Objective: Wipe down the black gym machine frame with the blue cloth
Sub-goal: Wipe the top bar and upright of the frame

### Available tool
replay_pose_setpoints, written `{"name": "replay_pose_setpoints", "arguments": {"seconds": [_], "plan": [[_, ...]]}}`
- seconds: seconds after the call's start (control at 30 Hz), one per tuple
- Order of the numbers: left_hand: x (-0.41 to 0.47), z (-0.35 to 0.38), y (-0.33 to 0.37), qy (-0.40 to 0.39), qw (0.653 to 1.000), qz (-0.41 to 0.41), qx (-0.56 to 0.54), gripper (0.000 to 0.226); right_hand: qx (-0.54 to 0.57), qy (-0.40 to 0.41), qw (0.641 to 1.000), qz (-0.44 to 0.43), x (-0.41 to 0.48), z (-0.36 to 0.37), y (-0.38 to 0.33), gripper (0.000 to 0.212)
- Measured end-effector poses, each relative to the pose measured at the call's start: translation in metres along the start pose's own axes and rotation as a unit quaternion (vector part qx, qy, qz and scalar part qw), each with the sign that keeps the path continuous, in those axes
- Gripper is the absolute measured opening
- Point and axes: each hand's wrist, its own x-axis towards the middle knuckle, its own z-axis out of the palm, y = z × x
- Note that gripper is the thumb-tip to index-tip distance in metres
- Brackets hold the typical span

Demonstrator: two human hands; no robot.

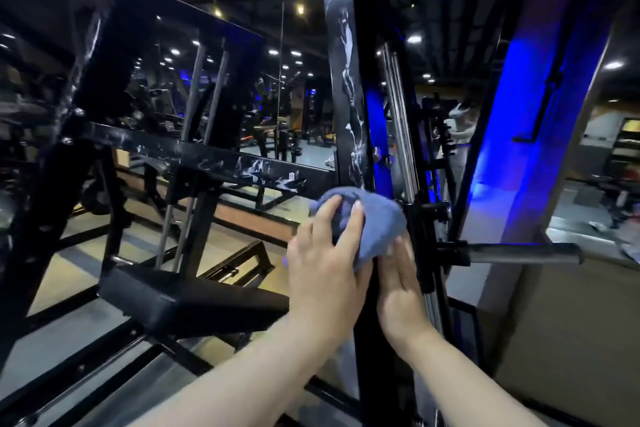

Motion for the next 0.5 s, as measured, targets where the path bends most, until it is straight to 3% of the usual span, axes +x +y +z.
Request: {"name": "replay_pose_setpoints", "arguments": {"seconds": [0.17,0.27,0.37,0.5], "plan": [[0.08,-0.009,-0.008,0.0,0.999,-0.032,0.017,0.066,-0.046,0.057,0.996,-0.05,0.005,0.004,-0.015,0.04],[0.069,-0.014,-0.003,-0.028,0.998,0.012,0.049,0.074,-0.022,0.08,0.993,-0.079,0.037,0.005,-0.036,0.034],[0.037,-0.012,-0.009,-0.018,0.997,0.071,0.011,0.067,0.018,0.04,0.998,-0.051,0.053,0.013,-0.045,0.038],[0.052,-0.005,-0.019,0.005,0.997,0.077,-0.025,0.058,0.028,0.019,0.999,-0.019,0.041,0.018,-0.037,0.034]]}}
